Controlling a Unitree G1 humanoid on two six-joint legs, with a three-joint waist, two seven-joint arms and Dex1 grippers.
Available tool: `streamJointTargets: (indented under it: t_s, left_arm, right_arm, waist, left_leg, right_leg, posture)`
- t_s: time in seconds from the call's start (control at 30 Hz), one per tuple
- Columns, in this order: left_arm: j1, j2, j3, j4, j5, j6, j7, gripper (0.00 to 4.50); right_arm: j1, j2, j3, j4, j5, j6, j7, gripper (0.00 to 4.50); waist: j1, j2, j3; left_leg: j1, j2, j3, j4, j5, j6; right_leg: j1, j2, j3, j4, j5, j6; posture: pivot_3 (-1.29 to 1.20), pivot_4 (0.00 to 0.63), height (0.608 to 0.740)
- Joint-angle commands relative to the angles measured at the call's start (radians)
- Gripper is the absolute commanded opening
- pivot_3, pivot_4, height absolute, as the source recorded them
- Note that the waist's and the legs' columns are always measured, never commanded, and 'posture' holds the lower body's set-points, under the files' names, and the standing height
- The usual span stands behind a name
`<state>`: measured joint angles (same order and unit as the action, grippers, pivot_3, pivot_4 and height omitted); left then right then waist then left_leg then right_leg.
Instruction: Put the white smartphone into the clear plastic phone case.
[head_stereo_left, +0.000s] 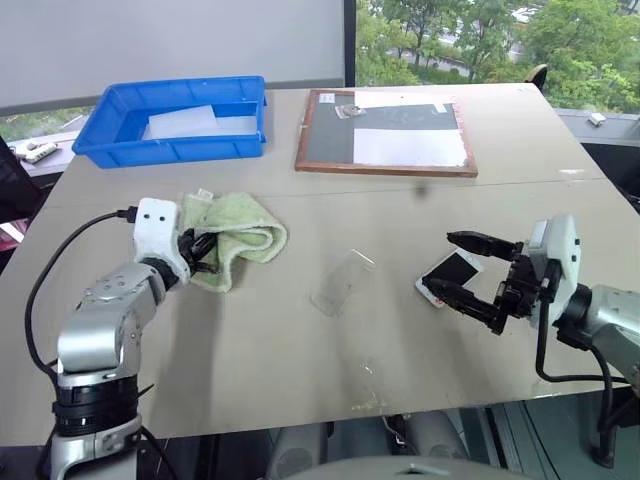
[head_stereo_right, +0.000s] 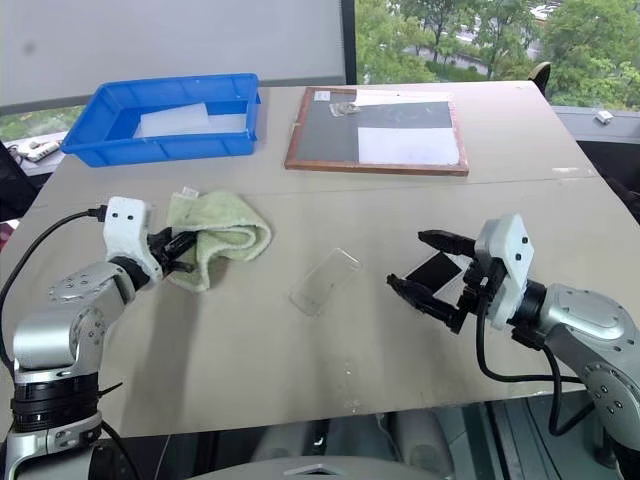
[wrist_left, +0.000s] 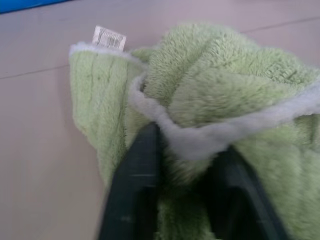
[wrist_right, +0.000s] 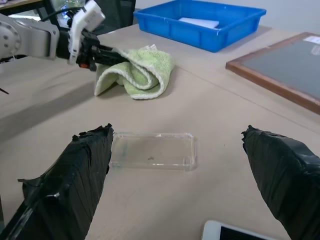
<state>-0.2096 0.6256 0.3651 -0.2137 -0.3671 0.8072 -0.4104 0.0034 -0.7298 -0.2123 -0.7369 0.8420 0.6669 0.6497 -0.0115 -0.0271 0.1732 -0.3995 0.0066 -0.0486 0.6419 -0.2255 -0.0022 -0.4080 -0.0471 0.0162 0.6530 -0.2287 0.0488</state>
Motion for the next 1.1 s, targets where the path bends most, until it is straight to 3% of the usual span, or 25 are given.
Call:
streamJointTargets:
  t_s: [0.03,0.13,0.17,0.37,0.63,1.1]
  left_arm:
    - [0.003,0.049,0.059,-0.006,-0.046,-0.011,-0.065,3.03]
    - [0.023,0.084,0.089,-0.007,-0.132,0.031,-0.165,4.4]
    - [0.038,0.102,0.094,-0.006,-0.153,0.041,-0.202,4.45]
    - [0.056,0.149,0.07,0.019,-0.179,0.059,-0.266,4.45]
    - [0.037,0.136,0.0,-0.181,-0.44,0.271,-0.365,4.45]
    - [-0.176,0.097,-0.412,-0.253,-0.336,0.257,-0.303,4.45]
  right_arm:
    - [0.009,-0.004,-0.015,-0.029,-0.004,-0.03,0.009,4.5]
    - [0.017,-0.003,-0.012,-0.021,-0.015,-0.038,0.013,4.5]
    - [0.019,-0.004,-0.01,-0.019,-0.021,-0.041,0.015,4.5]
    - [0.024,-0.001,-0.011,-0.032,-0.025,-0.035,-0.003,4.5]
    - [0.064,0.004,-0.036,-0.085,-0.005,-0.022,-0.057,4.5]
    - [0.221,-0.006,-0.077,-0.204,-0.033,-0.031,-0.122,4.5]
  waist:
    - [0.0,0.0,0.0]
    - [-0.001,0.0,0.0]
    - [-0.001,0.0,0.0]
    - [0.0,0.0,0.0]
    - [0.003,0.0,0.0]
    - [-0.002,0.0,0.0]
  left_leg:
    - [0.0,0.0,0.0,0.0,0.0,0.0]
    - [0.0,0.0,0.0,0.0,0.0,0.0]
    - [0.0,0.0,0.0,0.0,0.0,0.0]
    - [0.0,0.0,0.0,0.0,0.0,0.0]
    - [-0.001,0.001,0.0,0.0,0.0,0.0]
    - [0.0,0.0,0.002,0.001,0.0,0.0]
  right_leg:
    - [0.0,0.0,0.0,0.0,0.0,0.0]
    - [0.0,0.0,0.0,0.0,-0.001,0.0]
    - [0.0,0.0,0.0,0.0,-0.002,0.0]
    - [0.0,0.0,0.0,0.0,-0.004,-0.002]
    - [0.0,-0.002,0.0,0.0,-0.004,-0.002]
    - [0.0,0.0,0.002,0.0,-0.004,-0.001]
  posture:
    - [0.0,0.15,0.74]
    - [0.0,0.15,0.74]
    - [0.0,0.15,0.74]
    - [0.0,0.15,0.74]
    - [0.0,0.15,0.74]
    - [0.0,0.15,0.74]
